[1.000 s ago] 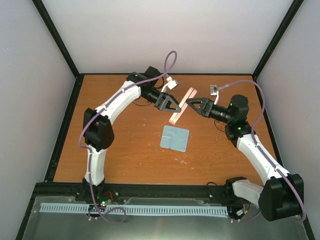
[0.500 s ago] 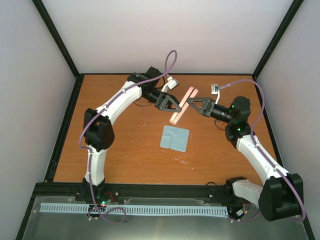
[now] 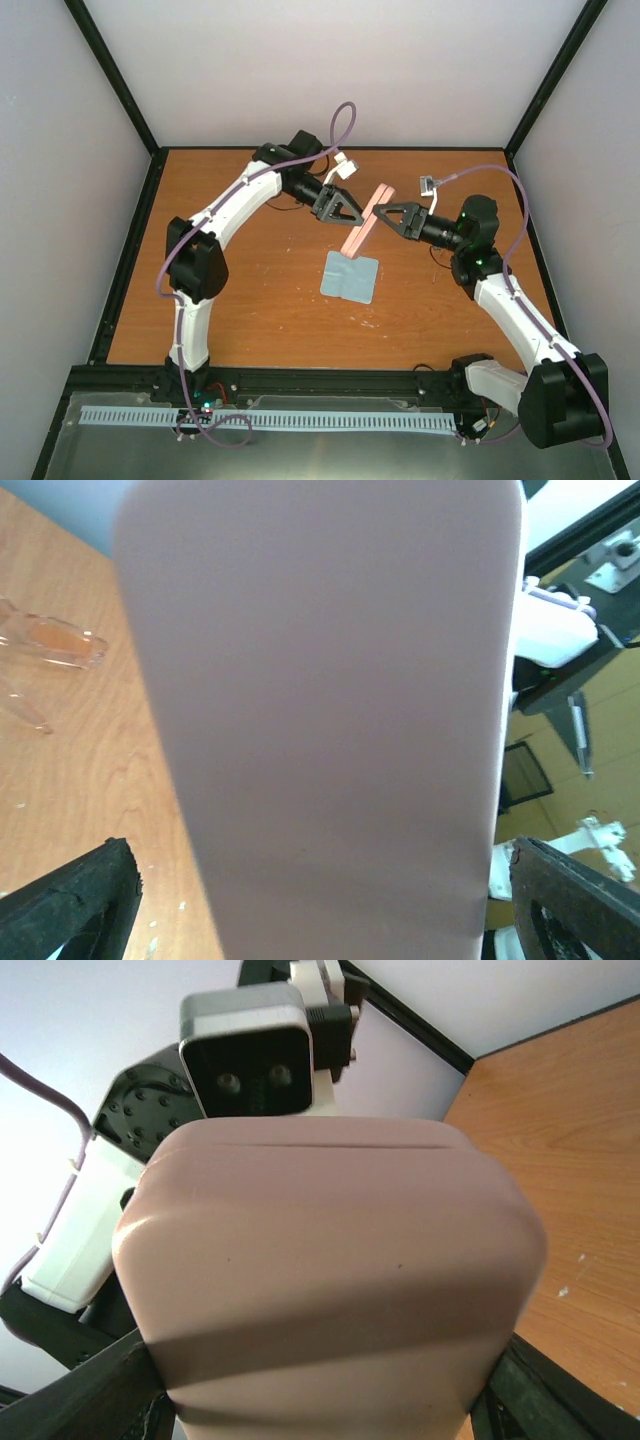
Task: Organize the sunglasses
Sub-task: Open the sunglasses case.
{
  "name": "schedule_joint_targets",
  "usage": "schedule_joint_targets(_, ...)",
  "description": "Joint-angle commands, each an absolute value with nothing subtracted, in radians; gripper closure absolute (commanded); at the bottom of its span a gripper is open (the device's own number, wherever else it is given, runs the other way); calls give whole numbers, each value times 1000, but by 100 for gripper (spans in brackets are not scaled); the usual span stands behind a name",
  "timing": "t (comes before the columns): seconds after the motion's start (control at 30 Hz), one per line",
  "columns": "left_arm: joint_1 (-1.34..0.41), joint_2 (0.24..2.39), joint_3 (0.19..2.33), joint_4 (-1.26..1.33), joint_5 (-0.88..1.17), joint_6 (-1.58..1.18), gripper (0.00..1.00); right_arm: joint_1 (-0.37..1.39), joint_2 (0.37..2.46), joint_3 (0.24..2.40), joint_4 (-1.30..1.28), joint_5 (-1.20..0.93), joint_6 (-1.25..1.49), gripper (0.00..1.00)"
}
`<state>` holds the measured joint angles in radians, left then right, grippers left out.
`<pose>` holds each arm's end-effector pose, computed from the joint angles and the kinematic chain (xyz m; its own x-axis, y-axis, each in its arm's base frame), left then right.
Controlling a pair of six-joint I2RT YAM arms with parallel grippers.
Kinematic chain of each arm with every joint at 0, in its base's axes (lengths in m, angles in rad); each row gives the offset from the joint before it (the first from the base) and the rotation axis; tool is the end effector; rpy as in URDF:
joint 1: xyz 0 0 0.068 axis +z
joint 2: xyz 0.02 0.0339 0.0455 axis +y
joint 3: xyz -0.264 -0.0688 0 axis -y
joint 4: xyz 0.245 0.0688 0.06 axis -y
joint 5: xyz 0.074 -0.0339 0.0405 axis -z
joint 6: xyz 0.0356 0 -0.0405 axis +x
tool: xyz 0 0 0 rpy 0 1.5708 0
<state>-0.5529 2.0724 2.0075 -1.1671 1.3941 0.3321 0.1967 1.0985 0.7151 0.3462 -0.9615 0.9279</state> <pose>0.3407 -0.2514 0.3133 -0.6379 0.4610 -0.6169 0.6122 -0.1825 -0.7694 0.2335 0.0763 0.3091 -0.7546 0.3167 -0.5747 -0.5197 0.2463 0.8181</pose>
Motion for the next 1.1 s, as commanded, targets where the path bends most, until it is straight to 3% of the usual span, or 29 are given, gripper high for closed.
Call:
schedule_joint_targets(0.0,-547,2020,2073,-1120,1263,308,0,193,1053,749,268,-954,863,62)
schedule_joint_targets(0.4,-585,2000,2042,-1077,1106,318,2,193,1041,760,252,-972,860,64)
schedule_joint_targets(0.53,-589,2001,2022,-1070,1060,315,4,193,1031,755,262,-986,866,71)
schedule_joint_targets(0.73,-585,2002,2000,-1075,970,360,4,193,998,749,262,-999,870,93)
schedule_joint_targets(1.07,-530,2033,1975,-1071,919,396,5,193,951,725,333,-1056,931,97)
